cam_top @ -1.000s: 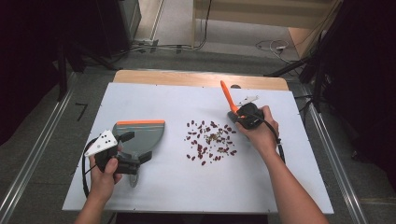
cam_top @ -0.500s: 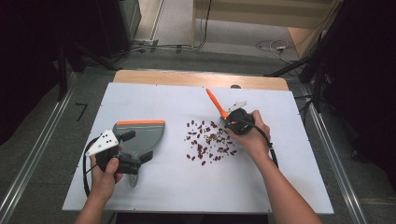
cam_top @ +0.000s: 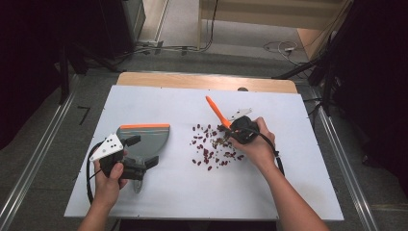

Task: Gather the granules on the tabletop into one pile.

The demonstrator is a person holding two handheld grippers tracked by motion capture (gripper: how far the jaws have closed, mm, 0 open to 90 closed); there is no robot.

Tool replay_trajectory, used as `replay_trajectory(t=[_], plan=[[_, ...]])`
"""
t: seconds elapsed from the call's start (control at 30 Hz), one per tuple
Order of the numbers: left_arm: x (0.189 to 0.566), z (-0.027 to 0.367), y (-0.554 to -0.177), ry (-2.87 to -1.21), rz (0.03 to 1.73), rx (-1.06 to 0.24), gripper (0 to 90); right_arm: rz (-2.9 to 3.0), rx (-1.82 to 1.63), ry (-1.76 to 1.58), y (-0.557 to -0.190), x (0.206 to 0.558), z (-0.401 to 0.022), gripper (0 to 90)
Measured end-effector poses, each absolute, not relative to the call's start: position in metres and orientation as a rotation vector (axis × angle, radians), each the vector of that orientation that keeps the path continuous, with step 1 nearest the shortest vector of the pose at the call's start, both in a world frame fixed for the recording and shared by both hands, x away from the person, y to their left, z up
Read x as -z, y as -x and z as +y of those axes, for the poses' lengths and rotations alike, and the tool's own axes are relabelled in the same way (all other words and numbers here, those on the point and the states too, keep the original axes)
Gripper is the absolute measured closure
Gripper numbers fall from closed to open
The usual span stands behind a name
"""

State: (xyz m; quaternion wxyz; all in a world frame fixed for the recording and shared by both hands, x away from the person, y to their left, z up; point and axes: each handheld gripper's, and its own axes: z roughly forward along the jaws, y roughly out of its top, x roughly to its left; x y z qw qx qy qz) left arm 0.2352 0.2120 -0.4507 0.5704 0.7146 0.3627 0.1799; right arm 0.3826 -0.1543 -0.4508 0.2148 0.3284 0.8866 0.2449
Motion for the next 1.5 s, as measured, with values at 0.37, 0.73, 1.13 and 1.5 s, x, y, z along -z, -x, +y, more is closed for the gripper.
replay_trajectory(t=[0.37,0.73,1.13,1.5], plan=[[0.451,0.212,-0.235,-1.680,0.851,-0.426,0.0,2.511,-0.719,-0.853,-0.373,0.442,-0.154,69.0],[0.450,0.214,-0.234,-1.671,0.855,-0.428,0.0,2.500,-0.746,-0.713,-0.410,0.426,-0.138,68.9],[0.451,0.219,-0.234,-1.656,0.860,-0.428,0.0,2.538,-0.734,-0.421,-0.450,0.440,-0.099,69.0],[0.450,0.216,-0.232,-1.661,0.851,-0.427,0.0,2.599,-0.734,-0.309,-0.435,0.453,-0.090,69.0]])
